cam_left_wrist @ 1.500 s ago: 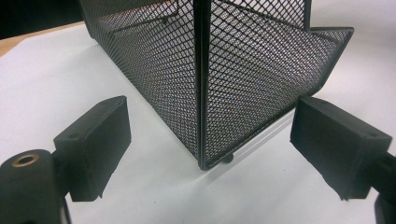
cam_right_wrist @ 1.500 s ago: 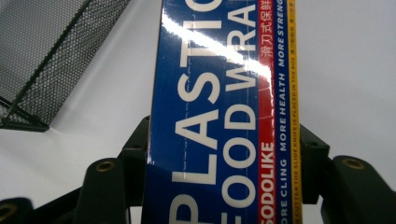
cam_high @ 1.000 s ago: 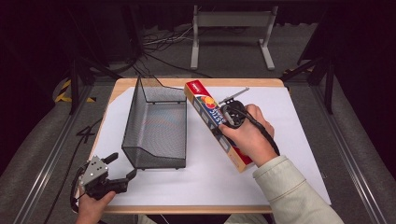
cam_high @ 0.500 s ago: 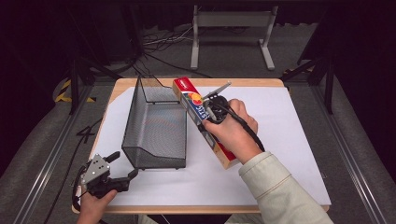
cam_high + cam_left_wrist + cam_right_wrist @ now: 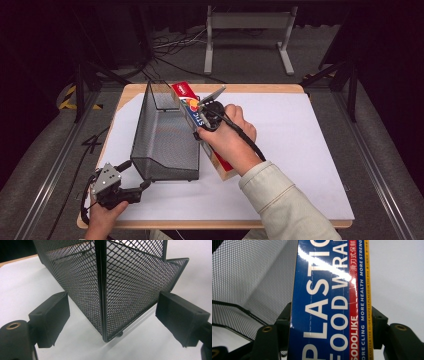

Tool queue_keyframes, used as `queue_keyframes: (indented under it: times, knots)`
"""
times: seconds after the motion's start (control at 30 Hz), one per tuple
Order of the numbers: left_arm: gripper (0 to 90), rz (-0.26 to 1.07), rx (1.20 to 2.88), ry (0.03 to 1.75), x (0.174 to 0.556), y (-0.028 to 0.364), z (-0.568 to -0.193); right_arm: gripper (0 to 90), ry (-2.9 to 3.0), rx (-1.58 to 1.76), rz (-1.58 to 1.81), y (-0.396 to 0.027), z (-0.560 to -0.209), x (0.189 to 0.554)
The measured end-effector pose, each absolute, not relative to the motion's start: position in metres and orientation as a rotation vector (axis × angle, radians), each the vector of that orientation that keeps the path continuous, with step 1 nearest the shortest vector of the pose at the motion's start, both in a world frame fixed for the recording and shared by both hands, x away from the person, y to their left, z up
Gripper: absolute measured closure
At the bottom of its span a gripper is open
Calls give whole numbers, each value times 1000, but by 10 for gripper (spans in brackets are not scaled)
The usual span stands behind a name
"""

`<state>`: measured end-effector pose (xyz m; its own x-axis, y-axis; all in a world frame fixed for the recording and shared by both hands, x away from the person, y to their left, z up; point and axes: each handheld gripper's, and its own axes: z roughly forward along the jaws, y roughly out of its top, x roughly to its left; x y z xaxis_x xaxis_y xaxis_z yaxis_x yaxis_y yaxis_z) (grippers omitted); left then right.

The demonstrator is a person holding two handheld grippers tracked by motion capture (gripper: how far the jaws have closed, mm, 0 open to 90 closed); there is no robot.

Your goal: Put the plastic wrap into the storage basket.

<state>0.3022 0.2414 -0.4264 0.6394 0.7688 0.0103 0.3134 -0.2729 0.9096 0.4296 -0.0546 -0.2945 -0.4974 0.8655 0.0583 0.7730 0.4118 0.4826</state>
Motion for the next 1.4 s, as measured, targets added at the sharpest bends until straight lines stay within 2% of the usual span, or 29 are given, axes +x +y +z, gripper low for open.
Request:
queue_keyframes:
  times: [0.87,1.4]
  knots:
    - [122,582,1848,875,298,244,-427,402,2442,1516,589,-3,-315,443]
    - [122,583,1844,885,297,246,-428,401,2460,1630,563,8,-331,454]
